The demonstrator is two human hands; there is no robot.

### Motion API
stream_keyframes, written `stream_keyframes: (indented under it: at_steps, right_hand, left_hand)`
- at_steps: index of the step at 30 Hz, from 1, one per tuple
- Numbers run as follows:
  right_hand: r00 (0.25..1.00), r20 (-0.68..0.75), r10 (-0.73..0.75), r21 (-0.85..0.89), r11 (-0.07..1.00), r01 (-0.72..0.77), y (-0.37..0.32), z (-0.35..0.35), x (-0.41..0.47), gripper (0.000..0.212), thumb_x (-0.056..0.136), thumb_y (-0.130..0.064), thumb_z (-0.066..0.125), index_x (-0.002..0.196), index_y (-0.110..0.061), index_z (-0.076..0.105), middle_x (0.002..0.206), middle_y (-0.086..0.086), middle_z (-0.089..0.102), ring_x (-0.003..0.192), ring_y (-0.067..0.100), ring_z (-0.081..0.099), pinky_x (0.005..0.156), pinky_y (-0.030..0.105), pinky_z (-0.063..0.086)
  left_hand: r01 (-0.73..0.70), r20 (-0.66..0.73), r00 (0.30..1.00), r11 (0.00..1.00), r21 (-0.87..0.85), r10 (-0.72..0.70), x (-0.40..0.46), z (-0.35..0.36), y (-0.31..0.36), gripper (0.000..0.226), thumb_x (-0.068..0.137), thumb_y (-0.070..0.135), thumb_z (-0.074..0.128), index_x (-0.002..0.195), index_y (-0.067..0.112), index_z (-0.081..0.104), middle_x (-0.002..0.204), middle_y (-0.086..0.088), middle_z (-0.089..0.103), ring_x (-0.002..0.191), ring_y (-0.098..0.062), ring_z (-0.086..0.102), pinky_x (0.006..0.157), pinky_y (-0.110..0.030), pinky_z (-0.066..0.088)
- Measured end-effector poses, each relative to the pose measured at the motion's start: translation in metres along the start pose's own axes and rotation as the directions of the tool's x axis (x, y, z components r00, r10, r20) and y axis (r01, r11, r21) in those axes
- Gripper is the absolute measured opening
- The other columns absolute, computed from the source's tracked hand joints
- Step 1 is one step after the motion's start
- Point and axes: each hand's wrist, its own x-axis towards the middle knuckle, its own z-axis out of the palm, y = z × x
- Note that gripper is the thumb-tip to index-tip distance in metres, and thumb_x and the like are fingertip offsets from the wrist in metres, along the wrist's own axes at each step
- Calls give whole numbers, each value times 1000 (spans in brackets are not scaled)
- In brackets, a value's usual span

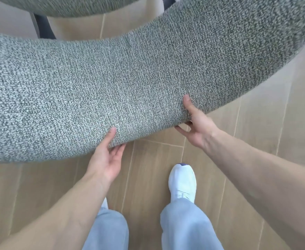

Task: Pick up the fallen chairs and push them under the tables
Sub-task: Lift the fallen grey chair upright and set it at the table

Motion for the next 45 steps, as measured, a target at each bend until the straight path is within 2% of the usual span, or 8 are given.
stream_keyframes:
  at_steps: [19,22,28,31,34,37,41,45]
  right_hand:
    - [991,-126,-43,-150,988,24,-154,61,-270,49,67,-42,88,82,-17,48,87,2,66,74,17,61,64,31,50]
    - [993,-111,-37,-178,984,17,-193,81,-303,50,69,-43,86,85,-15,48,100,6,66,81,21,63,70,35,51]
    - [994,-71,-81,-283,957,58,-256,120,-328,40,83,-33,76,102,-7,54,114,13,62,99,30,62,88,43,53]
    - [929,-278,-244,-411,904,114,-297,144,-344,59,83,-19,64,132,8,44,133,19,44,123,37,45,103,46,43]
    - [718,-399,-570,-588,760,276,-327,164,-368,57,81,-16,65,130,1,43,136,19,37,128,36,34,104,40,28]
    - [492,-80,-867,-794,354,494,-337,188,-374,48,81,-13,64,126,-10,47,131,12,41,122,28,42,103,36,29]
    - [632,543,-554,-824,-204,529,-325,234,-364,42,93,-25,55,133,-13,52,137,8,46,125,20,44,111,40,32]
    - [722,674,-156,-695,-464,549,-300,266,-357,50,98,-43,39,133,-11,53,140,11,49,126,24,47,111,51,30]
  left_hand:
    - [-158,-159,968,966,204,192,-284,91,139,91,63,33,86,140,8,44,130,-19,51,119,-33,53,104,-45,49]
    - [-181,-178,960,966,185,214,-318,119,163,90,66,37,87,140,8,43,111,-16,54,110,-33,58,105,-46,48]
    - [-208,-232,944,968,142,237,-347,172,213,94,69,40,86,144,11,40,148,-19,44,126,-39,52,105,-56,46]
    - [-204,-198,958,978,44,209,-359,192,230,94,70,40,85,146,13,38,144,-20,49,121,-38,56,101,-55,49]
    - [-161,-156,976,985,-56,151,-365,211,235,101,72,45,83,153,19,28,151,-18,43,130,-37,50,109,-55,41]
    - [-101,-160,984,986,-134,79,-367,231,245,98,72,50,82,151,20,32,153,-16,42,136,-40,44,113,-63,32]
    - [-71,-232,972,985,-160,33,-371,248,260,92,75,50,80,148,17,33,150,-17,44,132,-42,49,109,-63,37]
    - [22,-118,992,995,-96,-34,-372,254,277,75,88,52,66,146,12,40,145,-18,51,128,-42,53,106,-58,43]
